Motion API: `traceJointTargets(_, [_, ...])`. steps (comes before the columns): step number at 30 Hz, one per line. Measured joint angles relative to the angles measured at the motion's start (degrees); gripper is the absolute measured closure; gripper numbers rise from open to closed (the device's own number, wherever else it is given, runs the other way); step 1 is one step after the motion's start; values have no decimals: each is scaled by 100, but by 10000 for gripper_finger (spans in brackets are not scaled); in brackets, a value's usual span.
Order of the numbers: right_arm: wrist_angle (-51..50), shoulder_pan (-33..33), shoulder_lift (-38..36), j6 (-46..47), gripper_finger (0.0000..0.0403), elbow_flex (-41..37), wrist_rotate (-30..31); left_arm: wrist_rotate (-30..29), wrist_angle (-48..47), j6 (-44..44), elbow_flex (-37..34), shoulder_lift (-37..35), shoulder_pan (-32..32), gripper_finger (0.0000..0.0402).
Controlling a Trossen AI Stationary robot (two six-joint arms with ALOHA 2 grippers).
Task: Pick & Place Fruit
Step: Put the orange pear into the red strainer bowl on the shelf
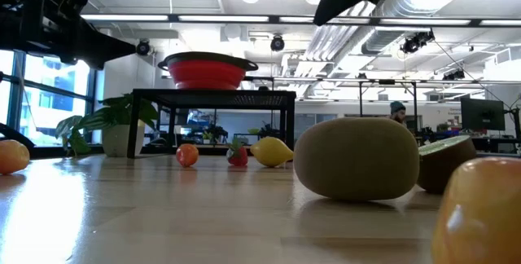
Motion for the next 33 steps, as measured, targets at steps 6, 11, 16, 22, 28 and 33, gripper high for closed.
traceJointTargets(6, [583,-508,-571,-849,400,-697,-558,6,-7,-230,-1,2,0,398])
traceJointTargets(11, [2114,-985,-1488,-1212,400,-2216,-1136,10,-11,-232,0,1,-1,398])
traceJointTargets(16, [4133,-1371,-2493,-1966,400,-3658,-1622,8,34,-230,-1,2,-2,398])
traceJointTargets(22, [6123,-1965,-3423,-2605,400,-4970,-2531,-36,95,-245,-1,2,0,398])
traceJointTargets(28, [7407,-2307,-3816,-2287,400,-5823,-3084,-44,219,-840,-1,0,-1,398])
traceJointTargets(33, [8197,-2319,-3815,-1826,400,-6303,-3590,-45,234,-940,-1,0,0,398])
